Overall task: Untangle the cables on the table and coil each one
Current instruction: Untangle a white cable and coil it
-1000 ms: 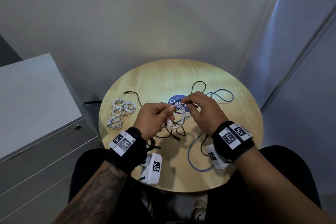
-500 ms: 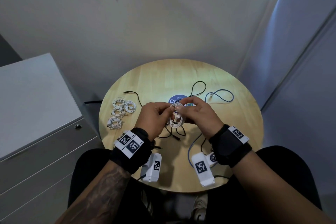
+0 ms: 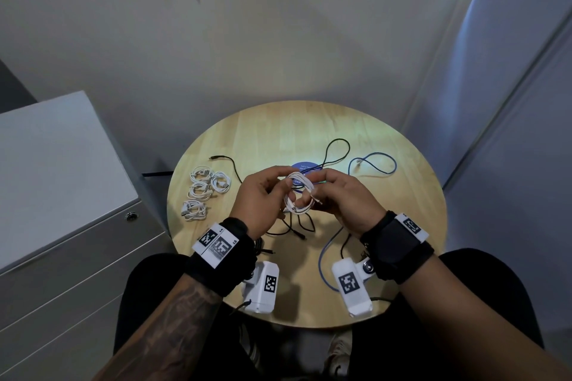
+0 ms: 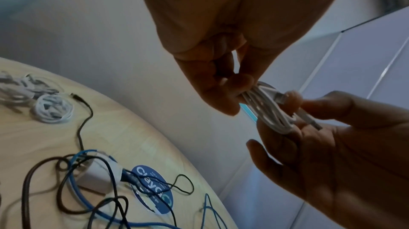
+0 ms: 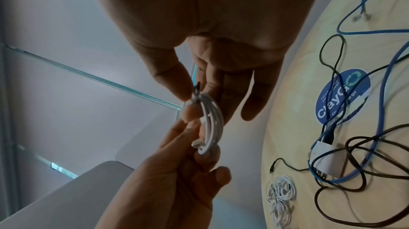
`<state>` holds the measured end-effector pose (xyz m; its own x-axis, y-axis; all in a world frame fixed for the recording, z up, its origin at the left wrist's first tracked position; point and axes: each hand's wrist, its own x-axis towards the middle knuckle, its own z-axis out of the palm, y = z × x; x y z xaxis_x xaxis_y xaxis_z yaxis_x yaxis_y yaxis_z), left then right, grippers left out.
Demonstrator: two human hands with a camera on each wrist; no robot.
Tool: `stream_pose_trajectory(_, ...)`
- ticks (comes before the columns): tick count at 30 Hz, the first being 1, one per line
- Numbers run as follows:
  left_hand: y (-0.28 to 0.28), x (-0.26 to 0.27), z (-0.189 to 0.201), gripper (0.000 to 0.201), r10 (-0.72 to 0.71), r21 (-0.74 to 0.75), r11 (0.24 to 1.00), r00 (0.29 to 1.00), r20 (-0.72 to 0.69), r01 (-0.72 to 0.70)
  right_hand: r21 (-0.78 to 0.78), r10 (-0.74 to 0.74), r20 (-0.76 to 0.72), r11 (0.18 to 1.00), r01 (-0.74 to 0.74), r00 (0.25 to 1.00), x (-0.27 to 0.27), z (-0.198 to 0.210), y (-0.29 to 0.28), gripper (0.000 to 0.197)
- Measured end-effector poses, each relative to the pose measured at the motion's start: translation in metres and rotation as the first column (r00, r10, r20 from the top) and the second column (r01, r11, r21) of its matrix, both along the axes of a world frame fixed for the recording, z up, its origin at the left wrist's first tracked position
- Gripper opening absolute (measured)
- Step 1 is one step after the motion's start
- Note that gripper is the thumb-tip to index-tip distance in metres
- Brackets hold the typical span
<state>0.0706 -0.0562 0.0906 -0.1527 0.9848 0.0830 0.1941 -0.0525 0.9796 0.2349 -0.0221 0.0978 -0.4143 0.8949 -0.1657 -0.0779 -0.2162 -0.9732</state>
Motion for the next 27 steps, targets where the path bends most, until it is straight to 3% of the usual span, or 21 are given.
stream_pose_trajectory(4, 0.003, -0.001, 0.000, 0.025, 0.002, 0.038, 0.999, 0.997, -0.078, 0.001, 0.075, -0.008, -0.019, 0.997, 0.010, 1.000, -0.004, -0.002, -0.005, 0.025)
stream_pose_trajectory(7, 0.004, -0.002, -0.003, 0.027, -0.008, 0.054, 0.998, 0.992, -0.129, 0.015, 0.215, -0.062, 0.074, 0.976, 0.045, 0.995, -0.005, -0.004, -0.004, 0.024)
stream_pose_trajectory(11, 0.005, -0.003, -0.001, 0.025, 0.014, 0.054, 0.999, 0.988, -0.155, -0.006, 0.340, -0.124, 0.180, 0.939, 0.057, 0.976, -0.001, -0.006, 0.001, 0.015)
stream_pose_trajectory(14, 0.005, -0.003, 0.004, 0.022, -0.007, 0.003, 1.000, 0.995, -0.101, 0.008, 0.370, -0.132, 0.157, 0.927, 0.066, 0.979, 0.000, -0.003, 0.001, 0.011)
stream_pose_trajectory(17, 0.005, -0.005, 0.008, 0.022, -0.079, -0.068, 0.994, 0.985, 0.153, 0.090, 0.198, -0.047, 0.009, 0.979, 0.044, 0.999, -0.001, -0.002, 0.003, 0.012)
stream_pose_trajectory(21, 0.004, -0.009, 0.014, 0.024, -0.238, -0.055, 0.952, 0.843, 0.483, 0.300, -0.118, 0.006, -0.344, 0.992, -0.049, 0.939, -0.001, -0.009, 0.008, 0.033)
stream_pose_trajectory(24, 0.004, -0.011, 0.011, 0.022, -0.319, -0.027, 0.918, 0.775, 0.545, 0.396, -0.212, -0.021, -0.447, 0.974, -0.083, 0.894, -0.007, -0.015, 0.008, 0.013)
stream_pose_trajectory(27, 0.002, -0.007, 0.007, 0.020, -0.263, -0.024, 0.943, 0.790, 0.553, 0.331, -0.215, -0.068, -0.433, 0.976, -0.030, 0.899, -0.013, -0.014, 0.008, 0.011)
